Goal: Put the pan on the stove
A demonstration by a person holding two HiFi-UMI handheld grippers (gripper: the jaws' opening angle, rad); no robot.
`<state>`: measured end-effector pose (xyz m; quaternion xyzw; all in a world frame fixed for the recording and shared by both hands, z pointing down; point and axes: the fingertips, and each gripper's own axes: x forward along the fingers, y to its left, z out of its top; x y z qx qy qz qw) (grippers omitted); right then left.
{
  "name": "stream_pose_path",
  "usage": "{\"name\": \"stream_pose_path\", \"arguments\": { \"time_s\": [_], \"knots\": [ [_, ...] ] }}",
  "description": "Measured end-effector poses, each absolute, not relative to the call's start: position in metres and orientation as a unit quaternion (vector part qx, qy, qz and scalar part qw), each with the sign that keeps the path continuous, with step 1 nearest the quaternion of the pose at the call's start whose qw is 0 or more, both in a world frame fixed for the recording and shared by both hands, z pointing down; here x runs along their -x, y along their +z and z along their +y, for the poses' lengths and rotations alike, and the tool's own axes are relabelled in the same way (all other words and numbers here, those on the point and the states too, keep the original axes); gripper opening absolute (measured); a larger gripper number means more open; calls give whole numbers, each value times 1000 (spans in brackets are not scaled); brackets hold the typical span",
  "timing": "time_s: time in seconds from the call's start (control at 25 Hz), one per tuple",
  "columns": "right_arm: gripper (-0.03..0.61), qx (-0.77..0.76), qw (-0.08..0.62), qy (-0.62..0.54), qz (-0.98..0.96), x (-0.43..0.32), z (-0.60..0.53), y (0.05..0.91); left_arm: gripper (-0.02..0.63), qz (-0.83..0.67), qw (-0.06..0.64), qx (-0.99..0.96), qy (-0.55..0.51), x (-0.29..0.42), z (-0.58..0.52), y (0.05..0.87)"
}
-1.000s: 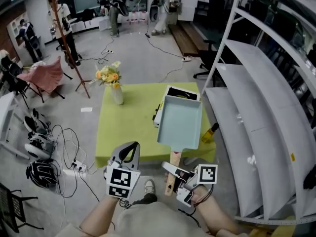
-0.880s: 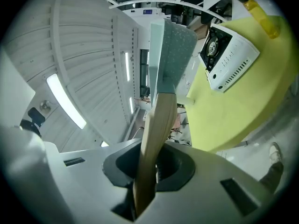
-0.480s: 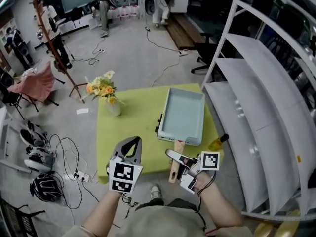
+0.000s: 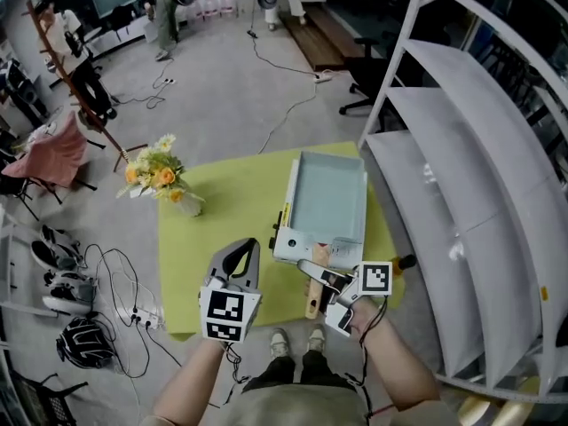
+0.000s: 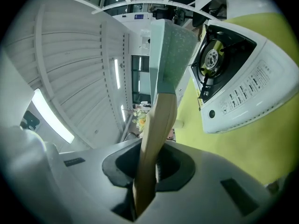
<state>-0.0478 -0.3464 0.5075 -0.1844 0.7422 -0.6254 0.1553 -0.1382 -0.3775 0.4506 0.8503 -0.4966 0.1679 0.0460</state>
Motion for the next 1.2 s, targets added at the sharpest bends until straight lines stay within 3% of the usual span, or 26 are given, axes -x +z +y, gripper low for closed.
{"name": "stream_pose_path", "arguments": {
  "time_s": [0.32,1.2],
  "knots": [
    [64,188,131,-634,739,38,-382,557,7,-481,66,-855,181,118,-414,502],
    [71,194,140,-666,707,25,-419,607,6,-459,85,-853,233,106,-447,576]
  ]
}}
